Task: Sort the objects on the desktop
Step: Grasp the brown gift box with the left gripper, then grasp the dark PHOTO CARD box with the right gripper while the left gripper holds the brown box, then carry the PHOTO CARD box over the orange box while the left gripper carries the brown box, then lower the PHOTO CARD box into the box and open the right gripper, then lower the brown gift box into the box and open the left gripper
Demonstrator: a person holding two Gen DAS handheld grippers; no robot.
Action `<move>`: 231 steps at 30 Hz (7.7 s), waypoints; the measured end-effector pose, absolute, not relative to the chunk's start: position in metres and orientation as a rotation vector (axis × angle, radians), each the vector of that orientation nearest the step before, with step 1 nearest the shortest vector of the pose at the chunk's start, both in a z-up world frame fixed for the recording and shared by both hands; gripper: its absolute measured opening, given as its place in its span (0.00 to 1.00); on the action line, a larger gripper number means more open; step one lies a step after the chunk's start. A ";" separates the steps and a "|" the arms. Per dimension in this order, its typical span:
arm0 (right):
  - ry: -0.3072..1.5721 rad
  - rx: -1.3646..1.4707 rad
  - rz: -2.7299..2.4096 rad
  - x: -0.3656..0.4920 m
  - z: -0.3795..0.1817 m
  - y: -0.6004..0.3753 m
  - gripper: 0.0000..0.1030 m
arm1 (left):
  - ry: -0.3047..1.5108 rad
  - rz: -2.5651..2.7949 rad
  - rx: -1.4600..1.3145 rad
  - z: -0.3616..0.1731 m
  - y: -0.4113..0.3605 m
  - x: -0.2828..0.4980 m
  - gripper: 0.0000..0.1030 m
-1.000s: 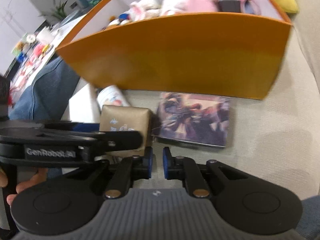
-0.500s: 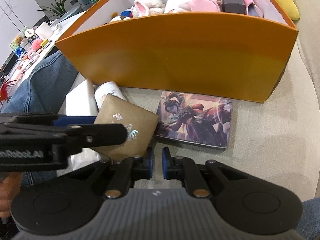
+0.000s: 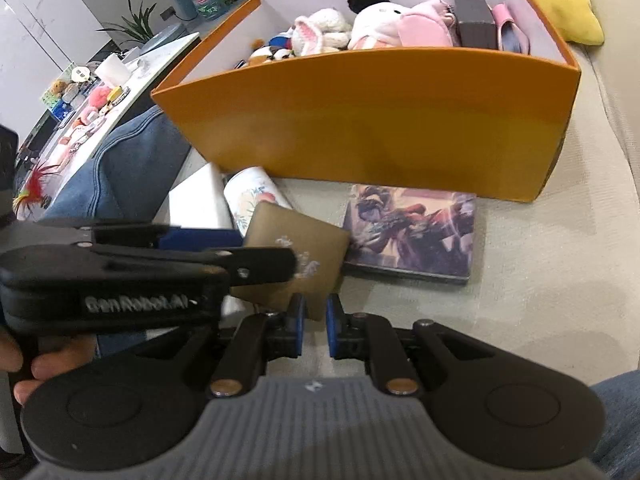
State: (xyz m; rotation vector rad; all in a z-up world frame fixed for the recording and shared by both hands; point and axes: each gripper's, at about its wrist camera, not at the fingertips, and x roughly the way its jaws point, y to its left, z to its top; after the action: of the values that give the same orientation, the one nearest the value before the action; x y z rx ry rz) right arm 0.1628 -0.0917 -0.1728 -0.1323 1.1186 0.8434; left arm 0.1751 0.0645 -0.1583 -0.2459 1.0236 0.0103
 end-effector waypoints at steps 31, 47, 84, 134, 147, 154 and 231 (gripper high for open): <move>1.085 -0.356 0.885 0.169 -0.172 -0.078 0.13 | 1.028 -0.060 -0.269 -0.160 0.068 0.175 0.45; 1.020 -0.402 1.057 0.148 -0.179 -0.061 0.09 | 1.165 -0.038 -0.158 -0.159 0.066 0.186 0.65; 0.695 -1.293 0.983 0.176 -0.211 -0.035 0.69 | 1.145 -0.024 -0.179 -0.156 0.086 0.201 0.54; 1.106 -0.355 0.909 0.234 -0.079 -0.111 0.23 | 1.022 -0.177 -0.218 -0.083 0.077 0.189 0.54; 1.050 -0.214 0.717 0.332 -0.025 -0.073 0.23 | 0.913 -0.221 -0.144 -0.030 0.073 0.291 0.54; 1.226 -0.286 0.614 0.360 -0.090 -0.048 0.23 | 1.005 -0.232 -0.198 -0.080 0.093 0.320 0.53; 1.021 -0.481 0.592 0.350 -0.045 -0.122 0.17 | 1.123 -0.397 -0.494 -0.133 0.054 0.385 0.53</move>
State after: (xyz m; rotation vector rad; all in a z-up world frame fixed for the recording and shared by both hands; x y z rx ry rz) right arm 0.3505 -0.1223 -0.0453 -0.4815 1.0211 0.5918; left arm 0.3852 0.0544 -0.1328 -0.4937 1.1233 -0.3968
